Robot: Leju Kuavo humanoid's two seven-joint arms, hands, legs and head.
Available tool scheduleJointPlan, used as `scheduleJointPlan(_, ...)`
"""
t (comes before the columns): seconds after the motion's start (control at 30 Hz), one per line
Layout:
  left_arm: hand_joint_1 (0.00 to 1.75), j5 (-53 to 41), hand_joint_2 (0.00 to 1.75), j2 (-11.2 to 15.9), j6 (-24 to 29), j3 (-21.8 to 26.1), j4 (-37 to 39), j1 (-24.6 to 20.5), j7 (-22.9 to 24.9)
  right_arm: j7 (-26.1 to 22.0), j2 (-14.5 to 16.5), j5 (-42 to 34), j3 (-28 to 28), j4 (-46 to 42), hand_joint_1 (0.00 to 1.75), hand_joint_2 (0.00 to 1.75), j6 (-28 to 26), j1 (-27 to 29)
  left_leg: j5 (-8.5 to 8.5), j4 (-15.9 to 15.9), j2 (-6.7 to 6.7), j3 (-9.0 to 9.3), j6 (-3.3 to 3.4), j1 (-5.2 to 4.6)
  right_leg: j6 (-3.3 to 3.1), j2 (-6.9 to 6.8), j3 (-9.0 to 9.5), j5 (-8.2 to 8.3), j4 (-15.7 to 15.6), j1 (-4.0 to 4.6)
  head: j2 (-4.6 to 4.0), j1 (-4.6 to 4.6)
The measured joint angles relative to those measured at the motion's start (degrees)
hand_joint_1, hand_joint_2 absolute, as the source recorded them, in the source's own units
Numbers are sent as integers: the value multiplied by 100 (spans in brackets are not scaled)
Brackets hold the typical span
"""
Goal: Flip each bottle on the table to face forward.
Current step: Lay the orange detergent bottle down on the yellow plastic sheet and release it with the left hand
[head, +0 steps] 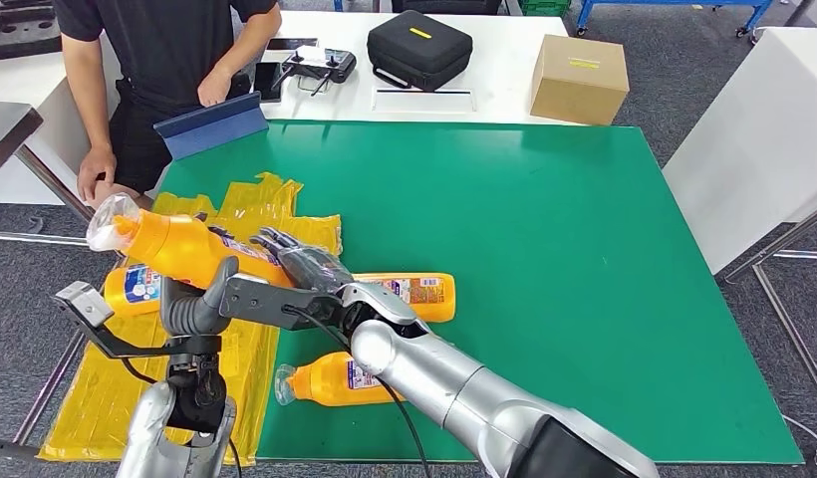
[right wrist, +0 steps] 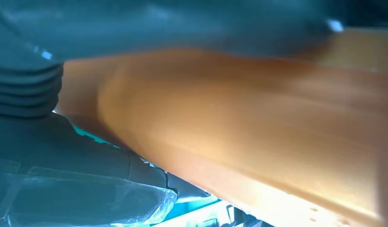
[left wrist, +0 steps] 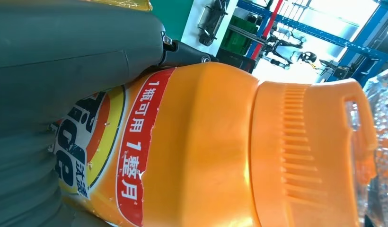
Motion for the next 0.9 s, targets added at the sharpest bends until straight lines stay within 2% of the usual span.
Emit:
scheduleJointPlan(0.23,175,8,175,-1,-62,3,120,-112,-15,-185,0,-3,-110,56,0,0,-88,-15,0,0,0,0,0,0,0,0,0,0,0,0,0,0)
scheduleJointPlan(0.4,175,-29,175,-13,-158,16,187,-143,-151,-337,-84,668,-600,-341,0,0,-282,68,0,1,-1,-2,0,0,0,-1,0,0,0,0,0,1)
scheduleJointPlan(0.53,175,-115,175,-13,-211,110,171,-18,-286,-236,-381,1167,-1274,-1491,0,0,-326,240,0,2,-6,-3,0,-1,0,-2,0,0,-1,-1,0,-1)
scheduleJointPlan(0.7,175,-157,175,14,-286,384,66,278,-379,-313,-997,1237,-2386,-3142,0,0,-131,519,0,3,-15,-10,1,-4,1,-8,0,0,-3,-4,0,1)
scheduleJointPlan(0.8,175,-156,175,43,-327,507,29,375,-427,-473,-1259,1197,-2810,-3546,0,0,-48,607,-1,3,-10,-9,1,-5,5,-6,1,3,-3,-5,0,1)
scheduleJointPlan(0.9,175,-151,175,80,-354,582,-8,488,-501,-642,-1440,1165,-3011,-3656,0,0,-64,675,0,3,-10,-7,1,-5,7,-5,1,5,-3,-3,0,0)
